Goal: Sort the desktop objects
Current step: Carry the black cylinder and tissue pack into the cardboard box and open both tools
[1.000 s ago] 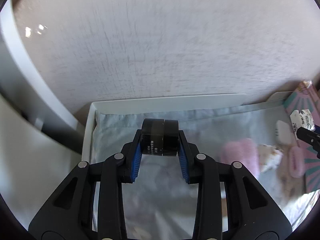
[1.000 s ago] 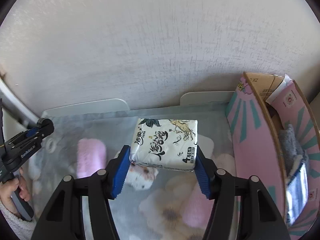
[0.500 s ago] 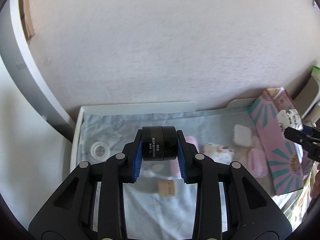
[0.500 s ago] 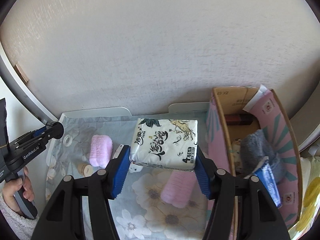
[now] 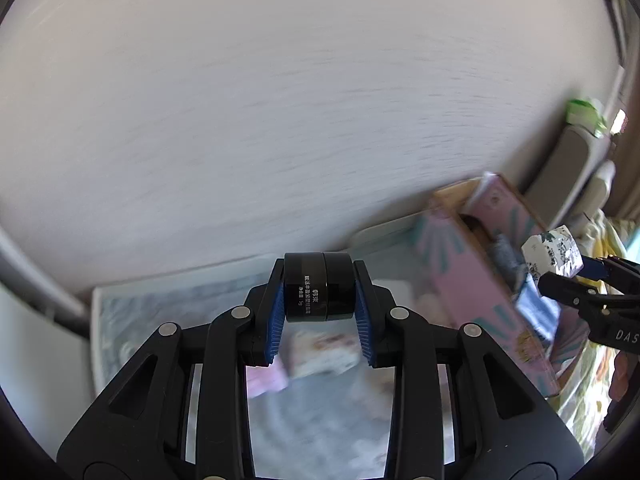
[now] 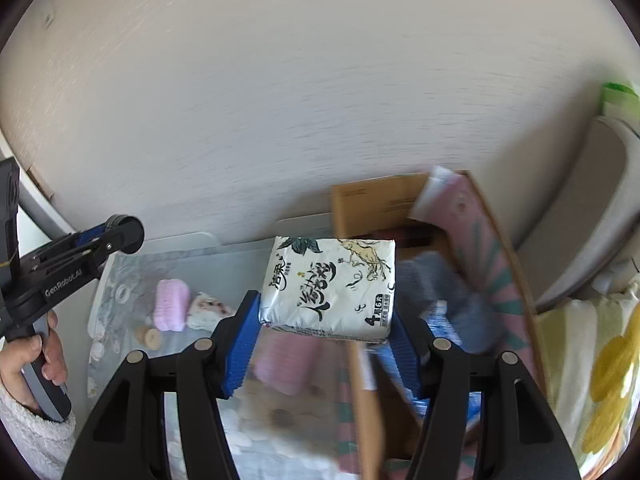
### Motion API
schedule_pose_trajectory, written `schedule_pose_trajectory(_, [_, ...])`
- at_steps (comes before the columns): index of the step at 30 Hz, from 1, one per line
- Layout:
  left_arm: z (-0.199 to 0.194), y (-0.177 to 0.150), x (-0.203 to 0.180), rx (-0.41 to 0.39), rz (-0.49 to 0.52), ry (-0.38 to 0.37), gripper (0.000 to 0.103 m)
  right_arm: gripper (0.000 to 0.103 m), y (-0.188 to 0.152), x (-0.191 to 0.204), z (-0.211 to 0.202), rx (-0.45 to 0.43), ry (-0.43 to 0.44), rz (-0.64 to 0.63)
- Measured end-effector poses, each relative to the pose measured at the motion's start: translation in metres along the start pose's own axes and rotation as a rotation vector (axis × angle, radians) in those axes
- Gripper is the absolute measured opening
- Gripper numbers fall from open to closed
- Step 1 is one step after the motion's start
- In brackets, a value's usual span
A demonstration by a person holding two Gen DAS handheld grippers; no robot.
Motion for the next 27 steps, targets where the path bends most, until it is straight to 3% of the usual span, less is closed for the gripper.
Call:
schedule_pose_trajectory(9, [0.029, -0.003, -0.122, 0.058, 0.130, -0.140, 0.028, 0.056, -0.040, -0.056, -0.014, 0.019, -0.045, 0.082])
schedule_pose_trajectory(15, [0.062, -0.017, -0.191, 0.109, 0.192, -0.201, 0.028, 0.056, -0.065, -0.073, -0.014, 0.031, -0.027, 0.099])
schedule_pose_trajectory(27, [0.107, -0.041, -0.263, 0.178, 0.263, -0.228, 0.028, 0.056, -0.083, -0.086, 0.001, 0.050, 0.025, 0.117])
Point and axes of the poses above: each gripper's, at about its wrist camera, not at the fingertips, and z roughly the way its jaws point, x to its left, y to its top, the point moved 10 cm from there along z, roughly the way its jaws point, and after that the axes turned 15 degrees about -z, right-handed, at the moved point
